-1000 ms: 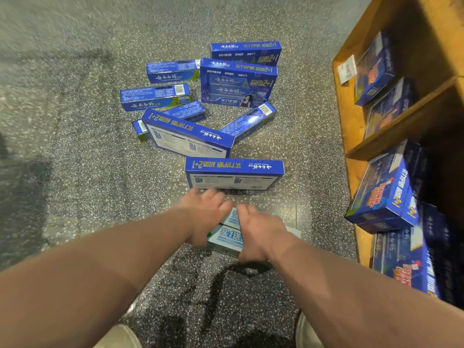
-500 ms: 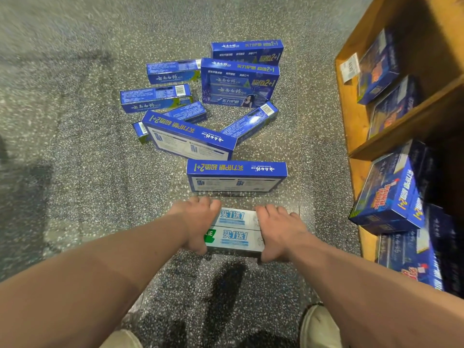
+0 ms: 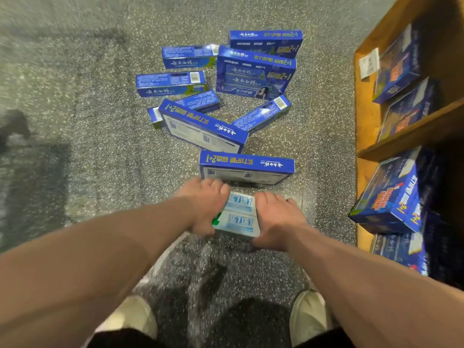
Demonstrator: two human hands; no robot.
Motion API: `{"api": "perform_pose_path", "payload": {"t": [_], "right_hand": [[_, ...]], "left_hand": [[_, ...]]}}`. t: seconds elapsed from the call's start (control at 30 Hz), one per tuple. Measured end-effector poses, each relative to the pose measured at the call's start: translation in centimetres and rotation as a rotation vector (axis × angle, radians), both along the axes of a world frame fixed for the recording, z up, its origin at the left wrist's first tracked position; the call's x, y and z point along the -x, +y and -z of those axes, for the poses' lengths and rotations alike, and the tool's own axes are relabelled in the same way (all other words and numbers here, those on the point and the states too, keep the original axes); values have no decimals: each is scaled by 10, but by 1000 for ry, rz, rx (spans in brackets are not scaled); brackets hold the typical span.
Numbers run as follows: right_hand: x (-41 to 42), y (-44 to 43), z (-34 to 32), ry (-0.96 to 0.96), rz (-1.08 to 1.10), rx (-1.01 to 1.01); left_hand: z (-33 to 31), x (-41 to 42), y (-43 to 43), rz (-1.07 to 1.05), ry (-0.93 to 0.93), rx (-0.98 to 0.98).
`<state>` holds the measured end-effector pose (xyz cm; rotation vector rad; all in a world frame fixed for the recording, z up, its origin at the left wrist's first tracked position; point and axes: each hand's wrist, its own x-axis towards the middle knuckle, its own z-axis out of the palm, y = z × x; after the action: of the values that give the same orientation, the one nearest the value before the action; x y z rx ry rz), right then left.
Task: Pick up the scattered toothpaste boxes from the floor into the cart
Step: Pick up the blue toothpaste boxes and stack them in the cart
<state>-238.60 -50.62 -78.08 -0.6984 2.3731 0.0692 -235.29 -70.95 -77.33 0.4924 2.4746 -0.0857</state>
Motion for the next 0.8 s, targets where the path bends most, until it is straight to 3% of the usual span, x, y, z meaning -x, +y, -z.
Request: {"api": "perform_pose_path", "payload": {"t": [0.13,0.3,0.6,0.8], "right_hand": [[-4,-19,-106,40,-98,22],[-2,-70,-289,75,-287,-55],[6,-198,-646,239,-532,123],[11,-308,-809,335,-640,225]], "left_hand": [[-110,-14,-21,-61,21,6],[-293,-45,-60,-191,50,17],[-651,-78,-169,-417,179,123],[-825,-101,-262,-533,333,185]]}}
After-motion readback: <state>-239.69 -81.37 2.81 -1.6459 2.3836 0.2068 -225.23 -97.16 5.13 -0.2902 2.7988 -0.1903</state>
